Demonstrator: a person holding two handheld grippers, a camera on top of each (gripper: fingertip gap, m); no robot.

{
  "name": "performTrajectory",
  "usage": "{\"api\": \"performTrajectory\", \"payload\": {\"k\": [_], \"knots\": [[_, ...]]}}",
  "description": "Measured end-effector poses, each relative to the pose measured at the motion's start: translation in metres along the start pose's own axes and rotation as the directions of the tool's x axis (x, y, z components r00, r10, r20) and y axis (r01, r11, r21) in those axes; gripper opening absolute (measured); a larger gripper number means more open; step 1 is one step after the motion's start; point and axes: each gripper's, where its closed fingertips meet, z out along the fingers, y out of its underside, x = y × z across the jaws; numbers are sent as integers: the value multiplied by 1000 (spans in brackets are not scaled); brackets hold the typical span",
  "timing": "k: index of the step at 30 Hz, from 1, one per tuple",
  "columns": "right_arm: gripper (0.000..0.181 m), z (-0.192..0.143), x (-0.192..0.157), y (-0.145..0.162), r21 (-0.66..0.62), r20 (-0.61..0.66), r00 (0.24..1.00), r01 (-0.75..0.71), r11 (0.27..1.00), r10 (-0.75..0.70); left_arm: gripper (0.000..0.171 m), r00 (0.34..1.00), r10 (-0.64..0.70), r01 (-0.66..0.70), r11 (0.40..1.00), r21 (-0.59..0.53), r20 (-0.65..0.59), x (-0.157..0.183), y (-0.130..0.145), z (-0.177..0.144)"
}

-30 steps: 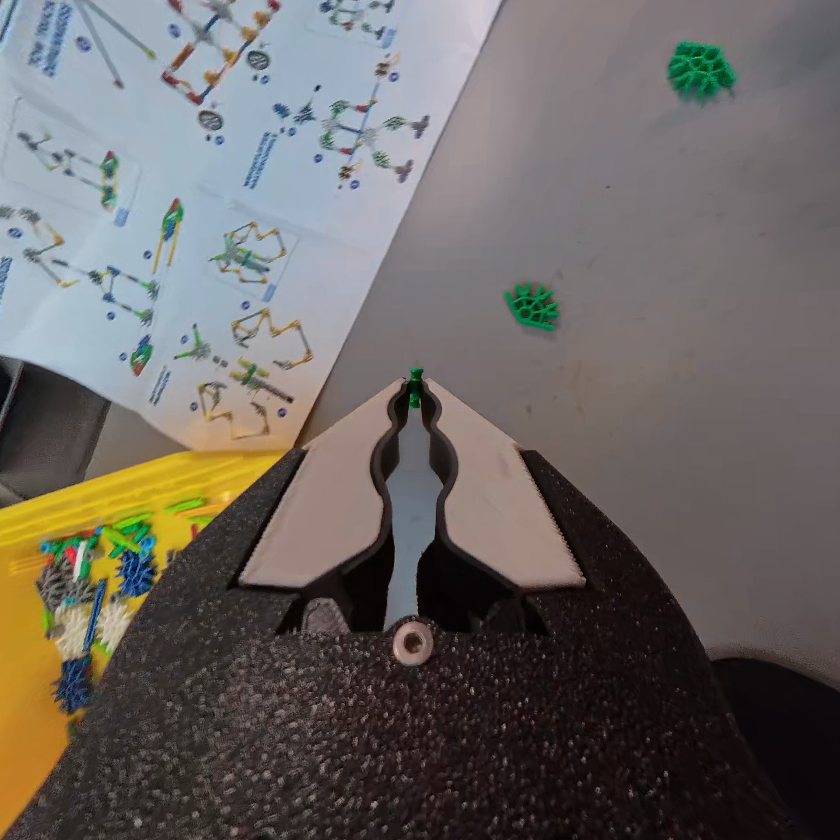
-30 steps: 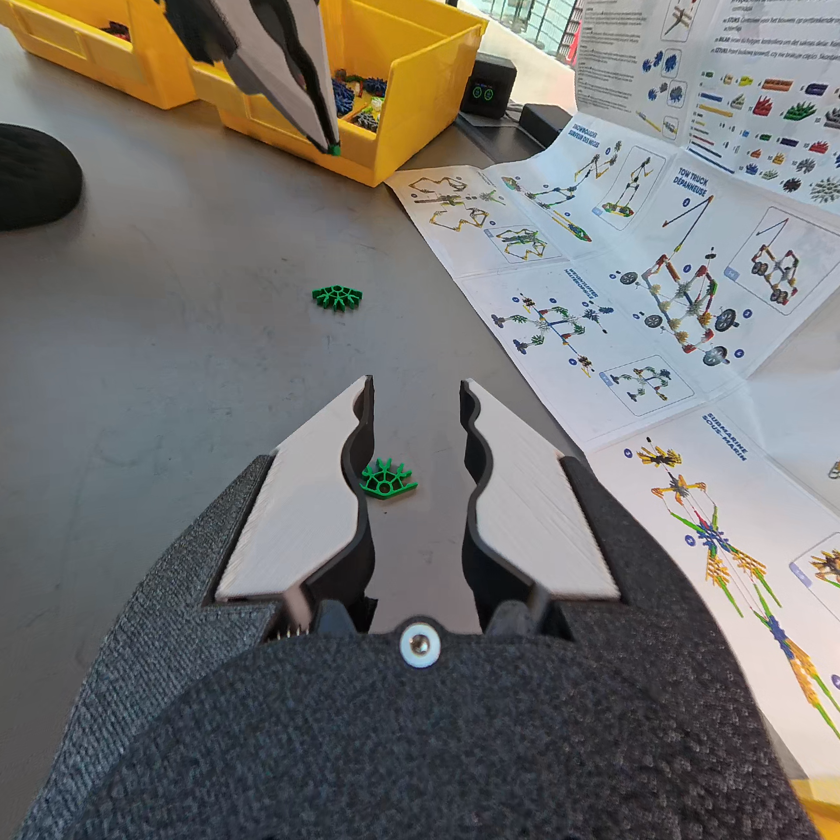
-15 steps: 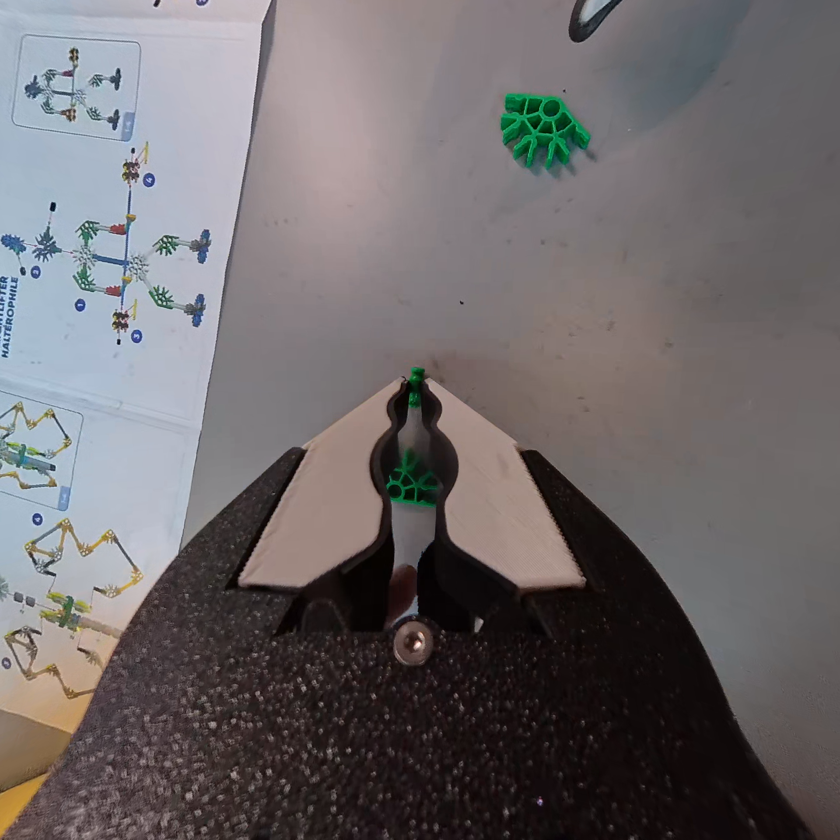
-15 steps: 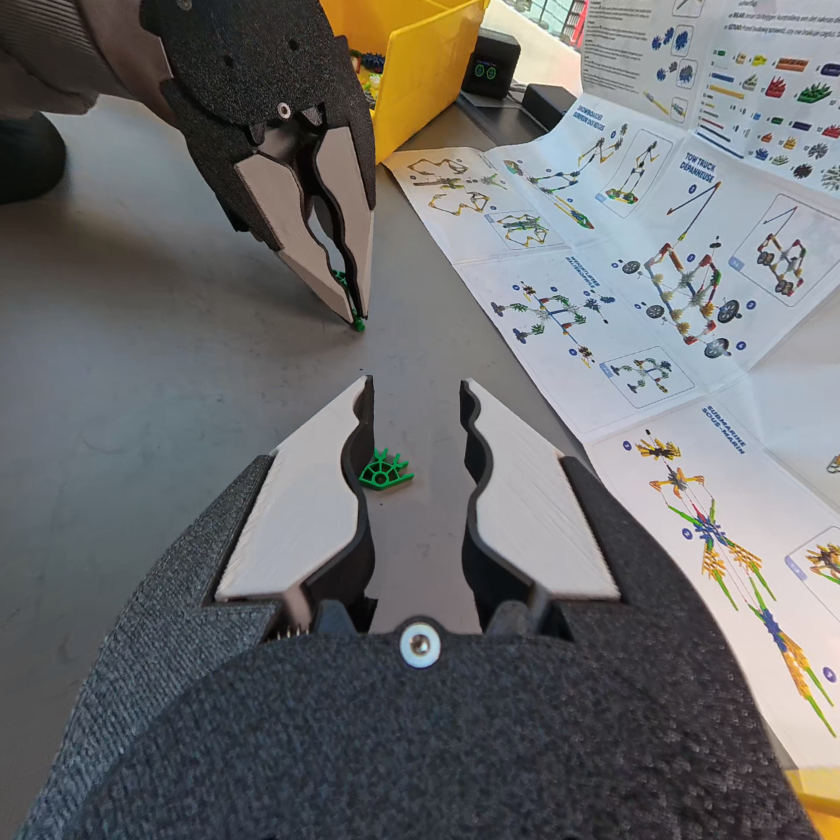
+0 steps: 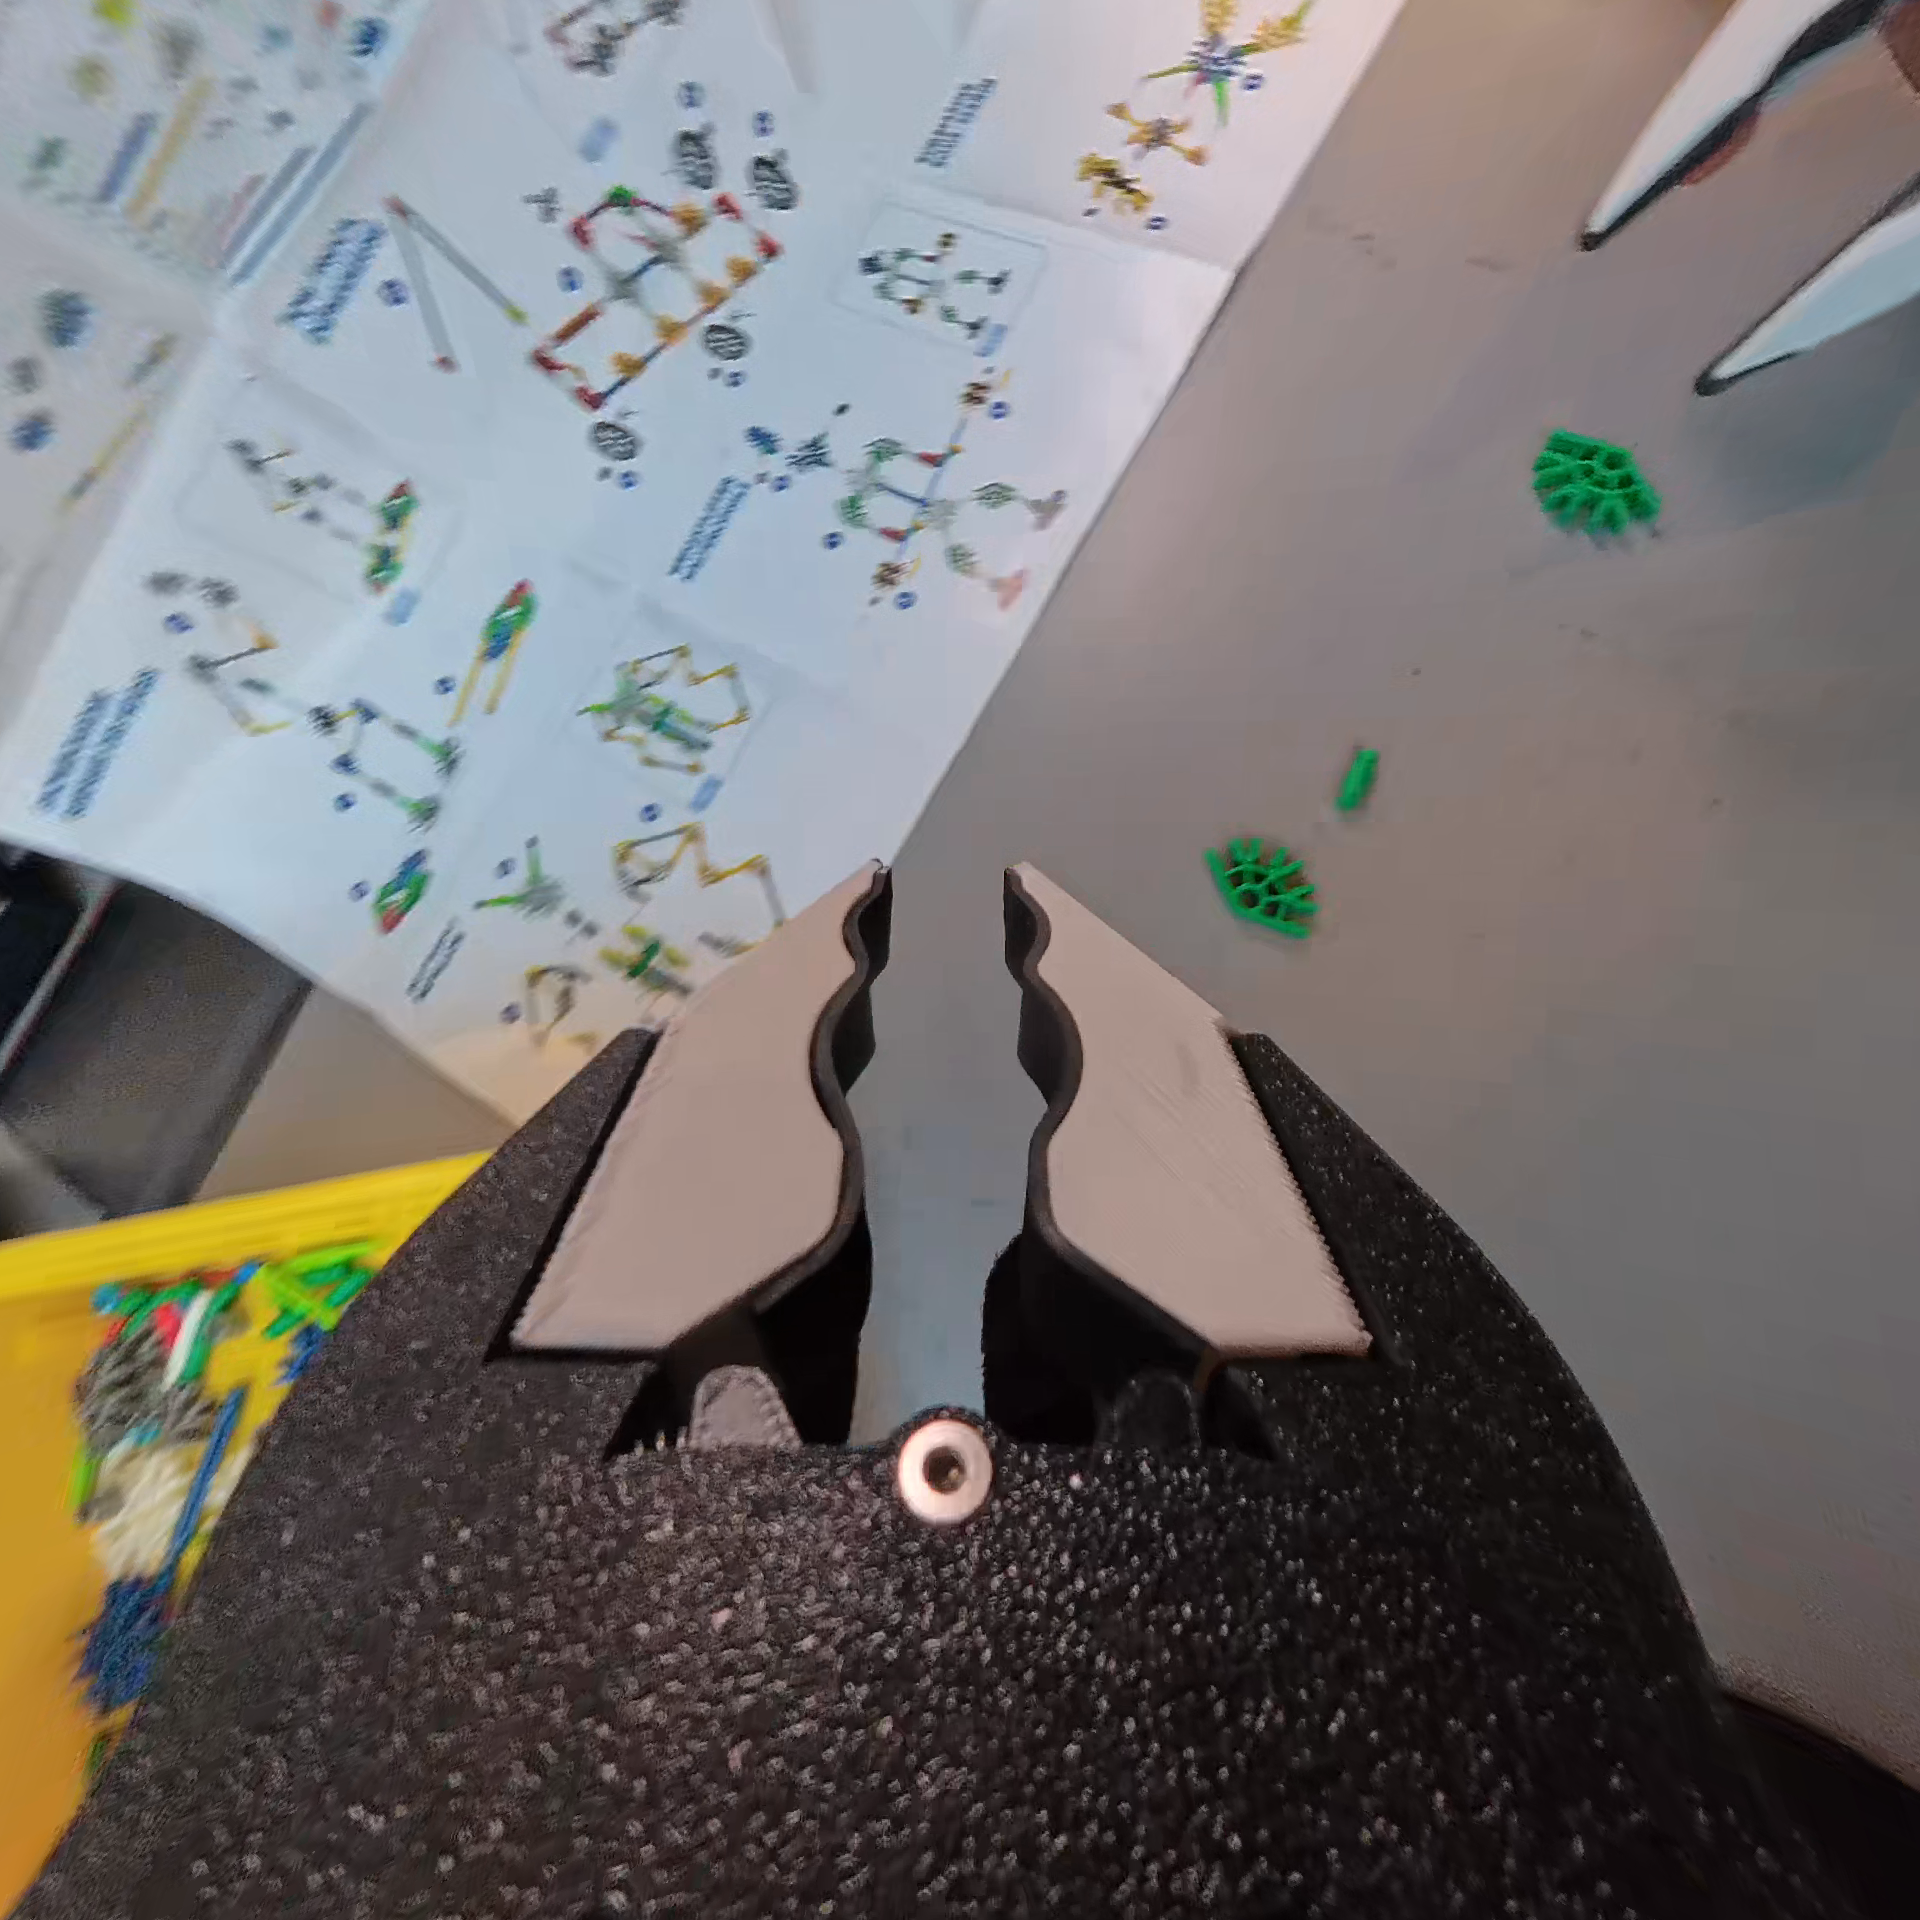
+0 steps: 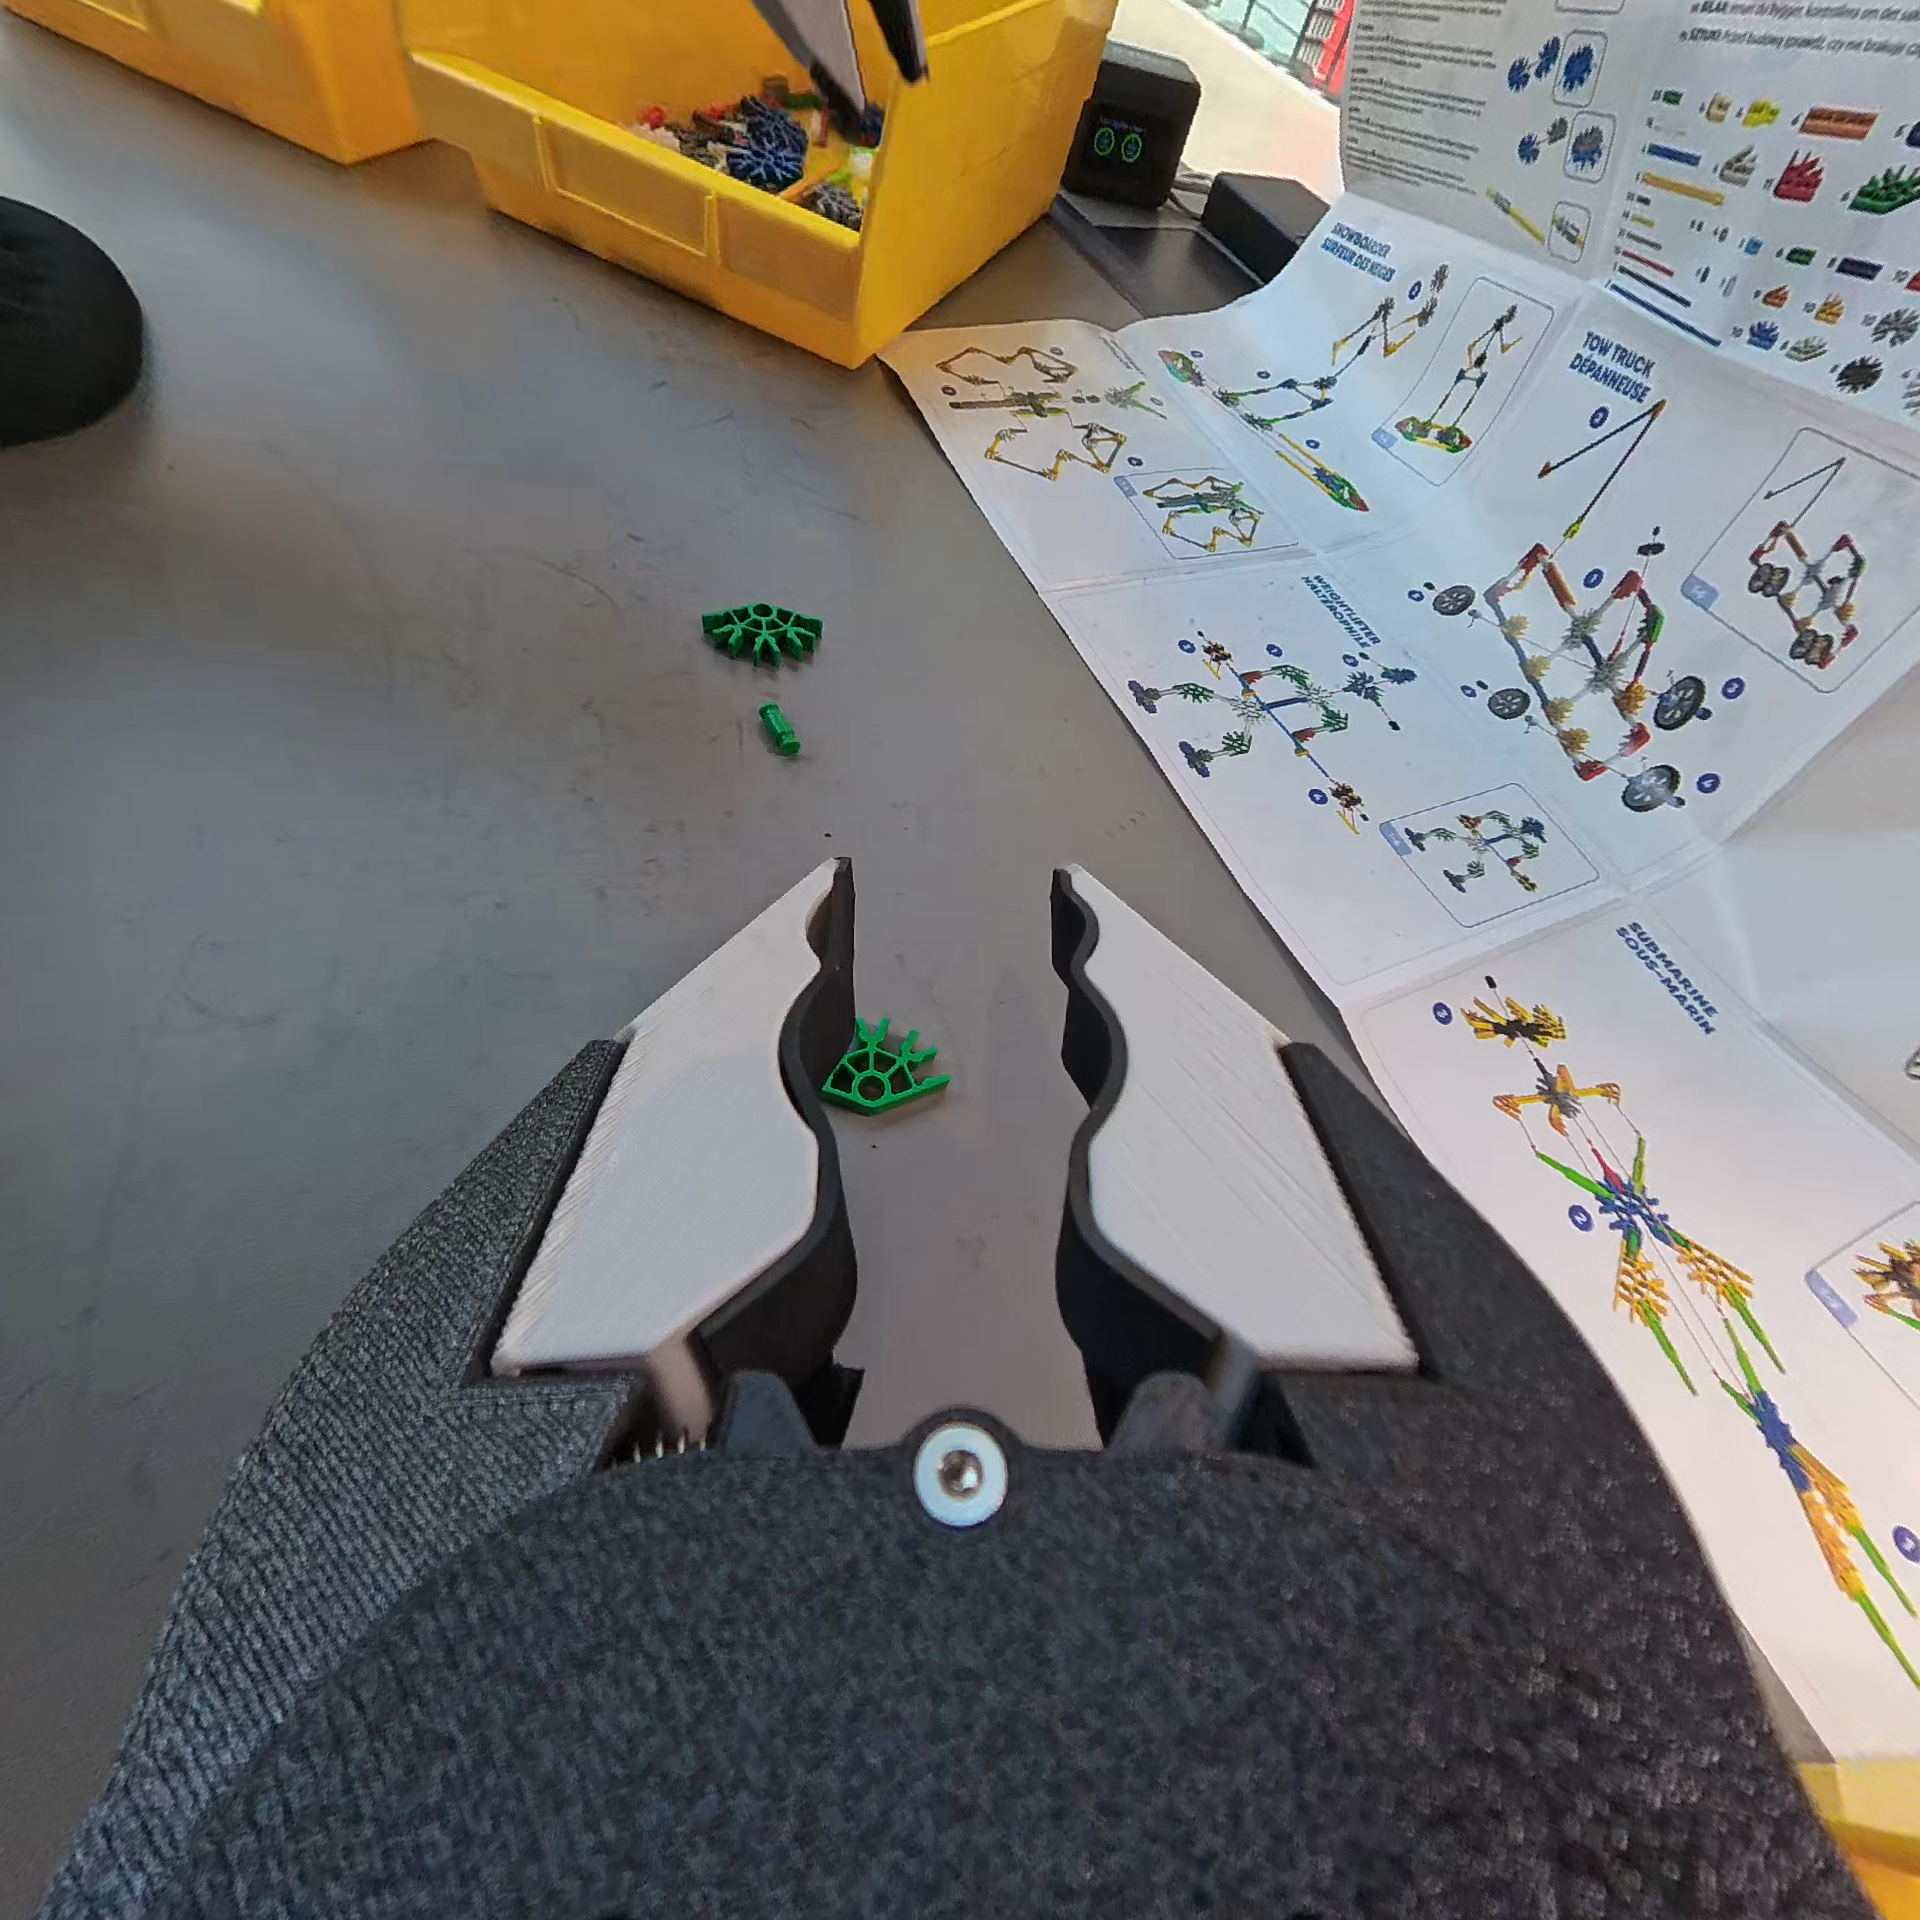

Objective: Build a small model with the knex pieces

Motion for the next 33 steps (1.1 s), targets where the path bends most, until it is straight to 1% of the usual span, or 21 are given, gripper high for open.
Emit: {"api": "performTrajectory", "payload": {"k": [1, 3, 4, 6, 9, 12, 14, 17, 21, 25, 33], "knots": [[37, 0, 0, 0, -1, 0, 1000, -1, 1000, 1, 21, 999, -18, 19, 1000, -18, 41, -21, 8, -12], [36, 1, 0, 2, -5, 3, 1000, -5, 1000, 5, 26, 995, -49, 59, 993, -103, 92, -59, 35, -30], [36, 2, 0, 3, -7, 4, 1000, -7, 1000, 7, 27, 992, -72, 88, 983, -159, 100, -74, 53, -36], [36, 3, -1, 5, -13, 7, 1000, -11, 1000, 11, 27, 990, -112, 132, 953, -274, 88, -95, 89, -41], [36, 5, 0, 8, -22, 6, 1000, -21, 1000, 21, 25, 988, -149, 155, 899, -410, 47, -104, 133, -37], [36, 4, 3, 6, -10, 1, 999, -34, 999, 34, 21, 995, -100, 99, 841, -532, 27, -107, 168, -27], [36, 3, 4, 5, -2, 1, 999, -44, 999, 44, 20, 997, -75, 73, 809, -584, 21, -110, 183, -21], [36, 2, 5, 5, -1, 2, 999, -45, 999, 45, 19, 998, -53, 59, 788, -613, 28, -119, 195, -15], [36, 3, 3, 6, -7, 7, 999, -36, 999, 36, 18, 999, -43, 47, 810, -585, 21, -125, 192, -8], [36, 3, 2, 6, -10, 9, 999, -33, 999, 33, 17, 1000, -23, 6, 801, -598, -21, -118, 195, -6], [36, 4, 1, 8, -17, 14, 1000, -24, 1000, 24, 16, 998, -12, -25, 810, -586, -58, -110, 195, -3]]}}
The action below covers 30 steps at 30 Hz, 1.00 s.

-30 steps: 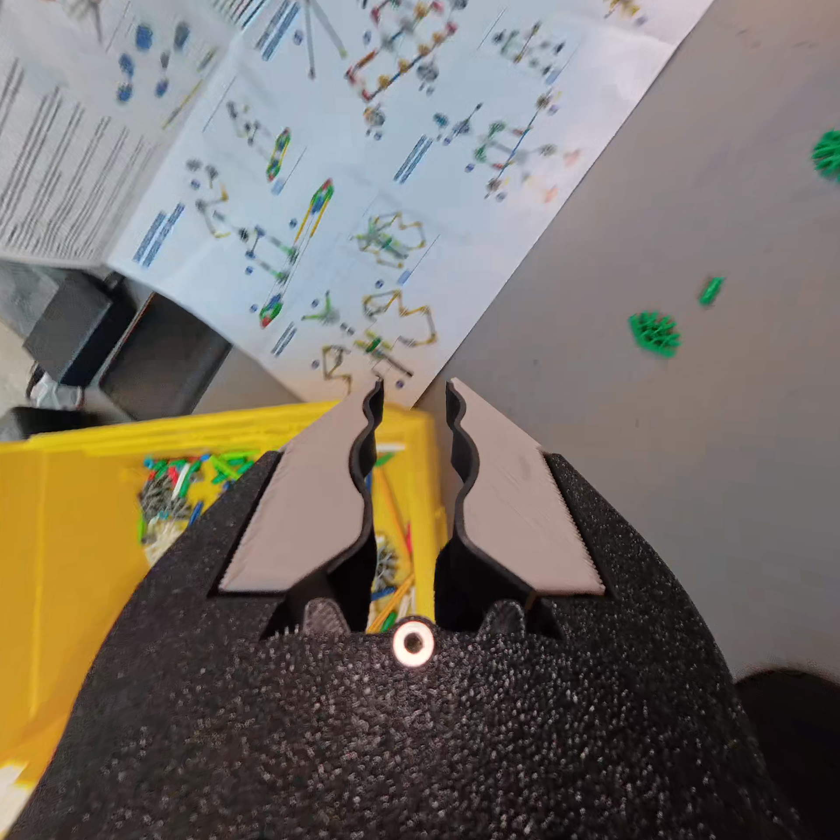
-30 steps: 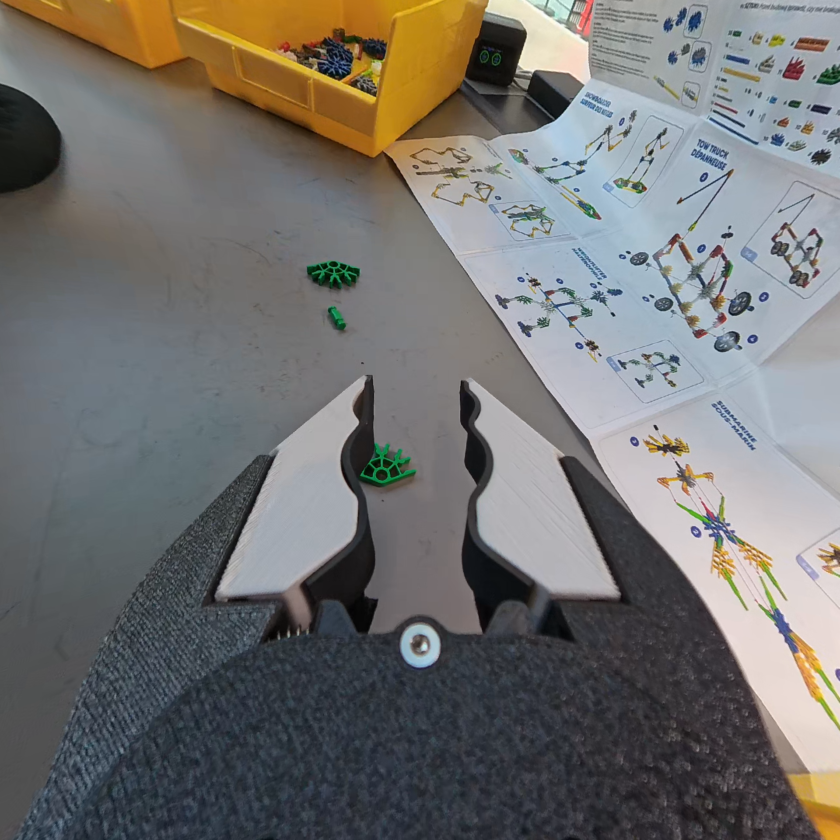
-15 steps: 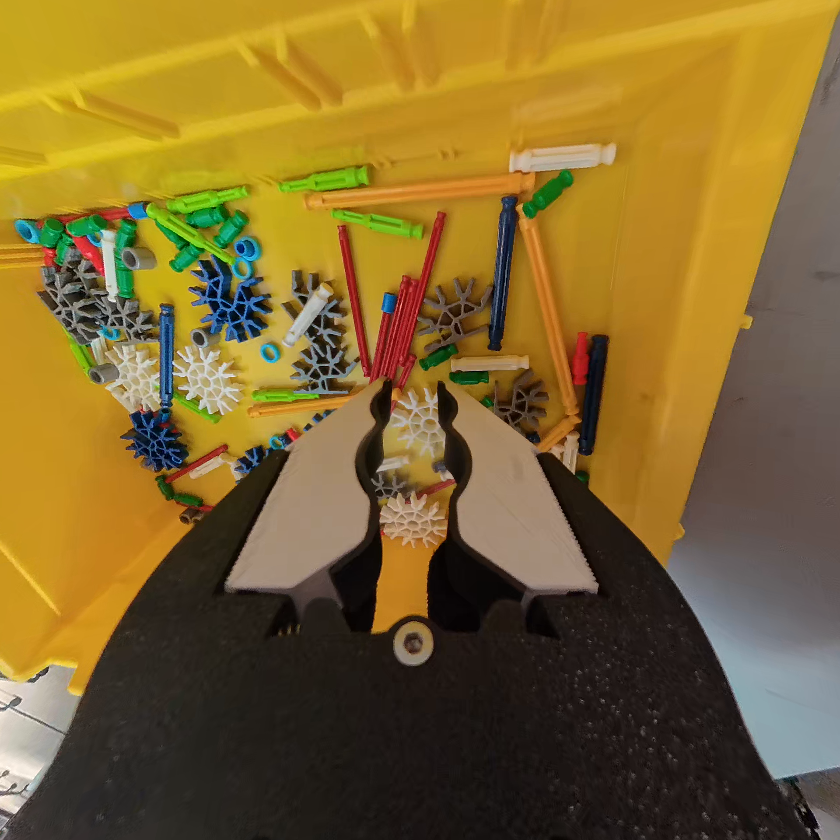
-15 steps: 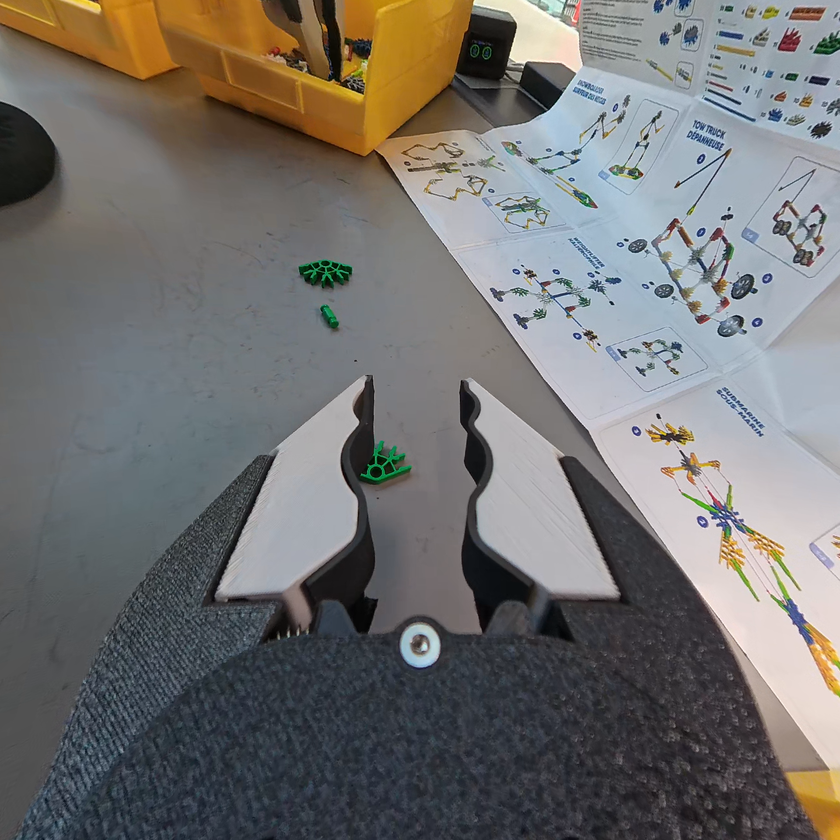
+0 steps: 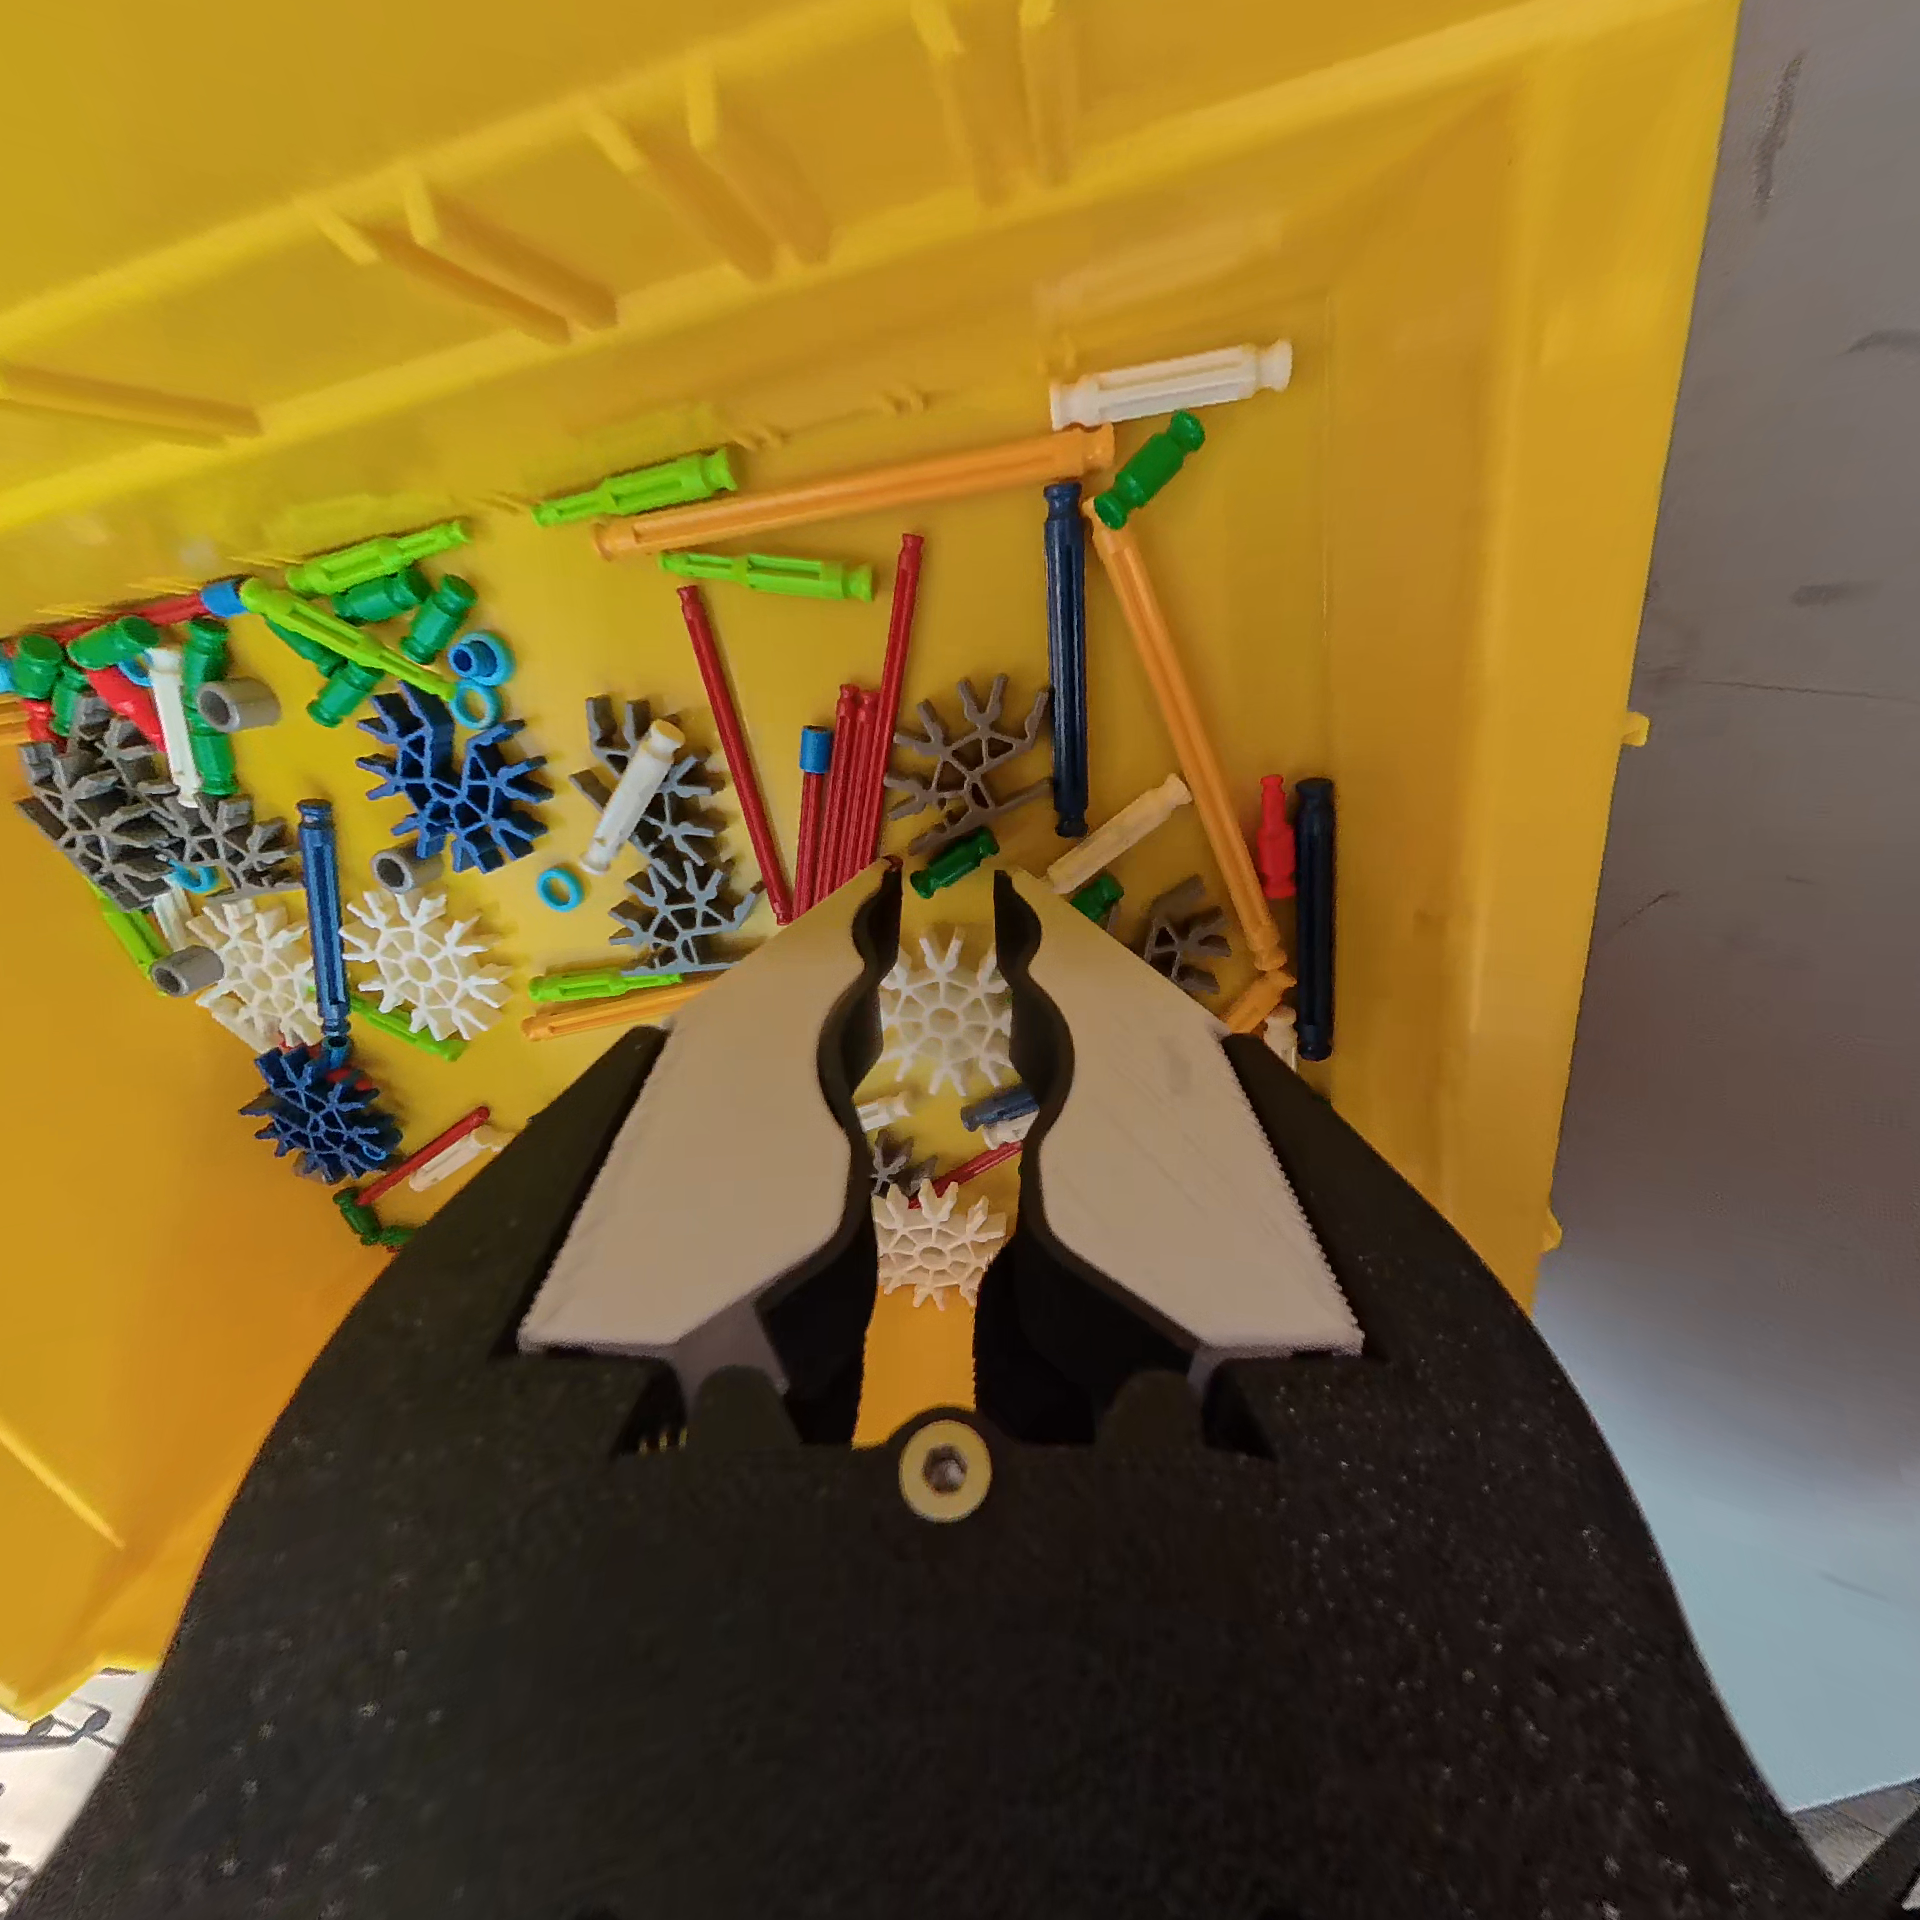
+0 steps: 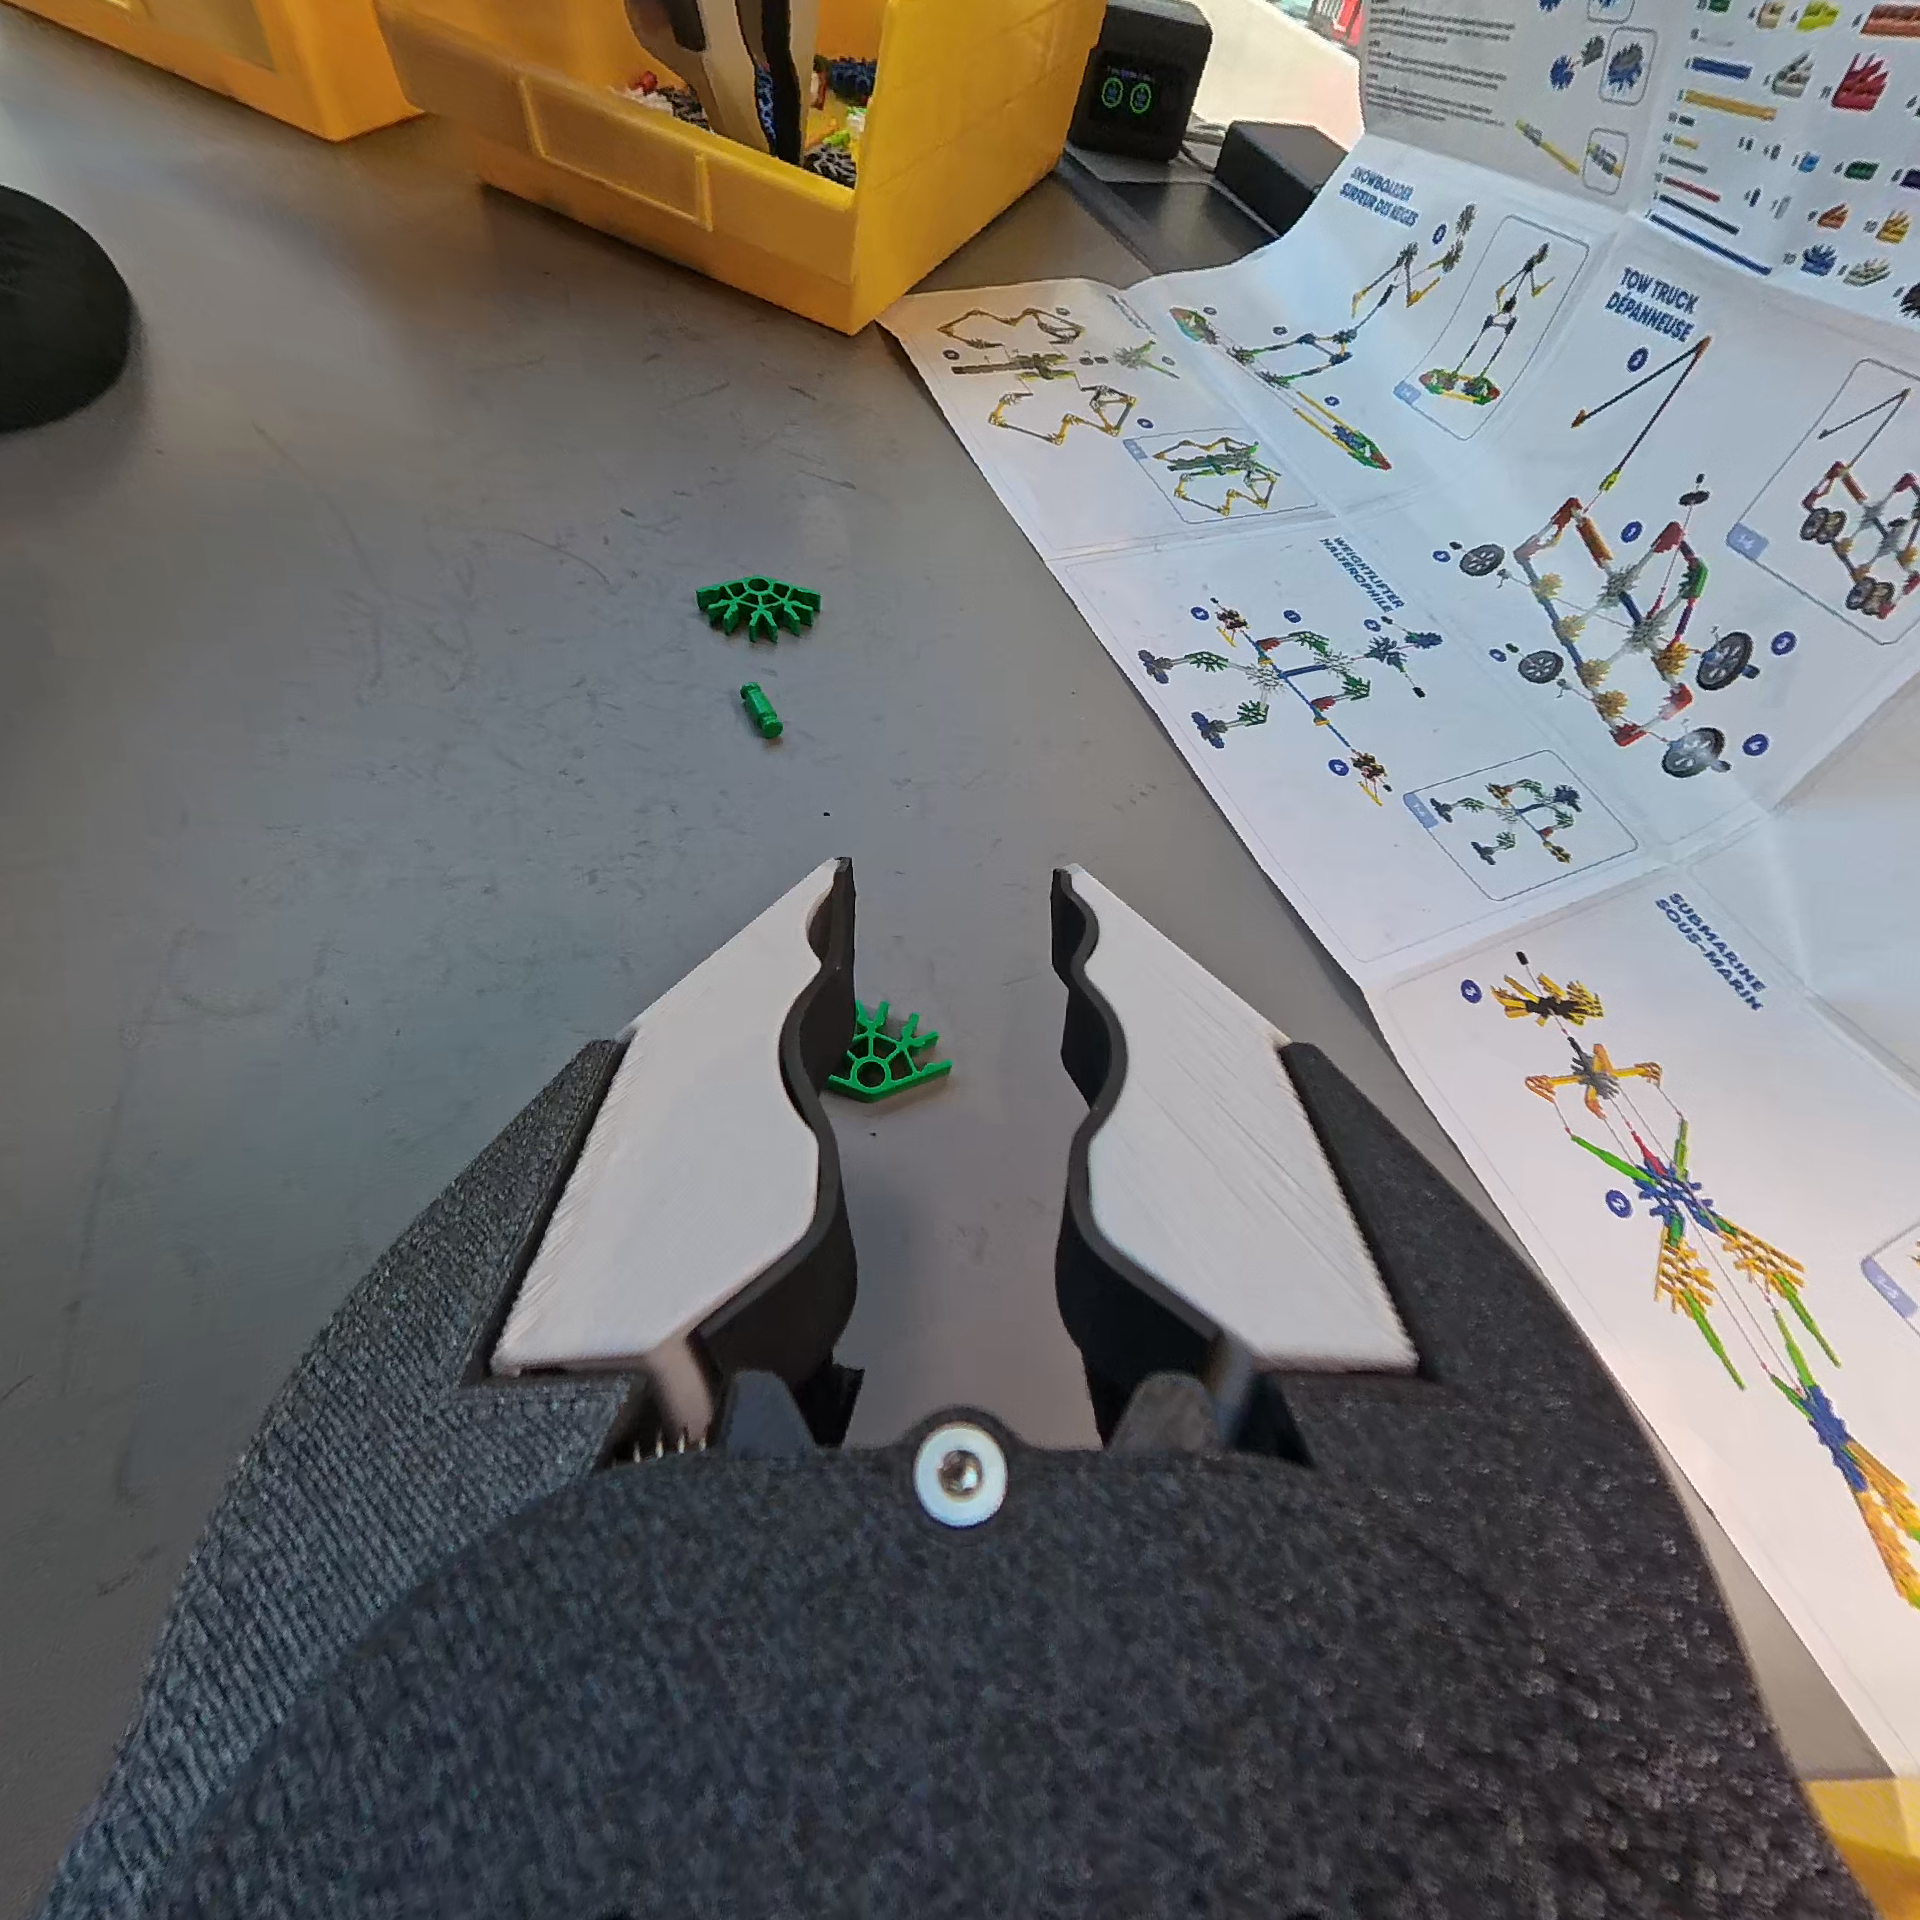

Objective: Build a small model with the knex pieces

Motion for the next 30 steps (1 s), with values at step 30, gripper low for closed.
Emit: {"api": "performTrajectory", "payload": {"k": [30], "knots": [[36, 1, 0, 2, -8, 4, 1000, 3, 1000, -3, 4, 995, 17, -31, 989, 141, 95, -2, -13, -42]]}}
